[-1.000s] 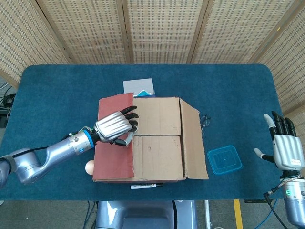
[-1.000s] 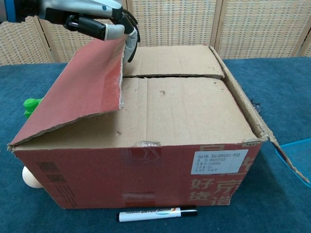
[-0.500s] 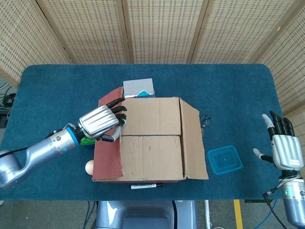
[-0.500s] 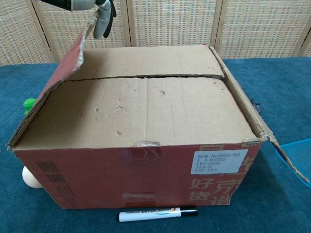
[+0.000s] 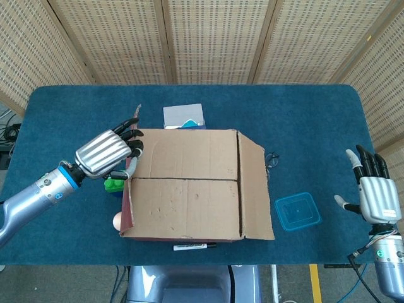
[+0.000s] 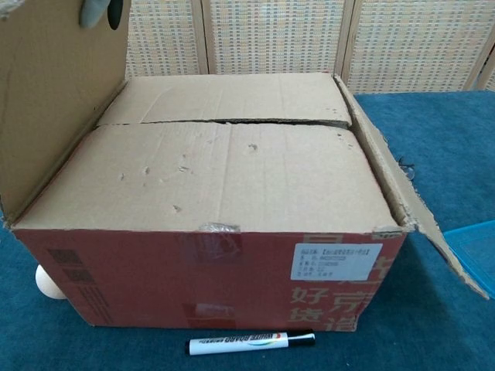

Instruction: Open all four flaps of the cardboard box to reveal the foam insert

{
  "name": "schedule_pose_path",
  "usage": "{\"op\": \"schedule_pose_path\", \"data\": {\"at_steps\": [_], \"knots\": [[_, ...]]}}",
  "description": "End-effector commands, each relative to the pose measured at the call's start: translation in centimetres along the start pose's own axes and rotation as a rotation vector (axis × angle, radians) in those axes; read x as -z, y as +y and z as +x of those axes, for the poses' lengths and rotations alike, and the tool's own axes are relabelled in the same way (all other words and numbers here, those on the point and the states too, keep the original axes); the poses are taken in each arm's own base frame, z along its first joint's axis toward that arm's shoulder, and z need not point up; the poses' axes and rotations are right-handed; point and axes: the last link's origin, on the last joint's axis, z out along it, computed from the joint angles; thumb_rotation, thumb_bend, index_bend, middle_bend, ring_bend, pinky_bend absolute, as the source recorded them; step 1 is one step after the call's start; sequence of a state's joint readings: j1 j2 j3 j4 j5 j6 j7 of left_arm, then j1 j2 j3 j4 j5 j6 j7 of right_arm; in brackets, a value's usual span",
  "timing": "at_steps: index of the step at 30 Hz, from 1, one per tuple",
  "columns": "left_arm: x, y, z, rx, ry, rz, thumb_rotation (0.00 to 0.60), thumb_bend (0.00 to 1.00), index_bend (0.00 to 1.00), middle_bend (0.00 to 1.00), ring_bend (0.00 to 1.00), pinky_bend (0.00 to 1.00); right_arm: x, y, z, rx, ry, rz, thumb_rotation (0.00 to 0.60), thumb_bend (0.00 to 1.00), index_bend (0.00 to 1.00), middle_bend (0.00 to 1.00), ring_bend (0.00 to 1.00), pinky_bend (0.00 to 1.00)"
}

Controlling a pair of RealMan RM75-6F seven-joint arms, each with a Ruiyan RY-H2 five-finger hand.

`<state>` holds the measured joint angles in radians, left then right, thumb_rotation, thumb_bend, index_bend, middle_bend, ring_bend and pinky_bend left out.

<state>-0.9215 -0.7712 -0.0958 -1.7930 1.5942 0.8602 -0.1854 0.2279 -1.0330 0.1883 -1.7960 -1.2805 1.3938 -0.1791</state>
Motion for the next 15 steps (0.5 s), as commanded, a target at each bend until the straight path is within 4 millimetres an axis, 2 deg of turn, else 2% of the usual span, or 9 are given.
{"op": "schedule_pose_path", "data": {"at_steps": [1,6,15], "knots": [[0.8,-0.6,0.2,0.007,0.012,0.023,0.059,0.74,0.61,0.42,0.19,0.0,0.0,-0.1,0.1,0.003,0.0,0.004,0.6,0.18,0.0,0.0,0.0,0.0],[2.1,-1.5,0.6,0.018,0.037,0.059,0.059,0.72,0.61,0.42,0.19,0.0,-0.2,-0.3,0.1,0.006,0.0,0.01,0.6,0.18,0.0,0.0,0.0,0.0],[3.4,-1.7,1.2,0.034,0.06,0.059,0.059,0.7,0.61,0.42,0.2,0.0,-0.3,-0.4,0.1,0.006,0.0,0.007,0.6,0.18,0.0,0.0,0.0,0.0]]}}
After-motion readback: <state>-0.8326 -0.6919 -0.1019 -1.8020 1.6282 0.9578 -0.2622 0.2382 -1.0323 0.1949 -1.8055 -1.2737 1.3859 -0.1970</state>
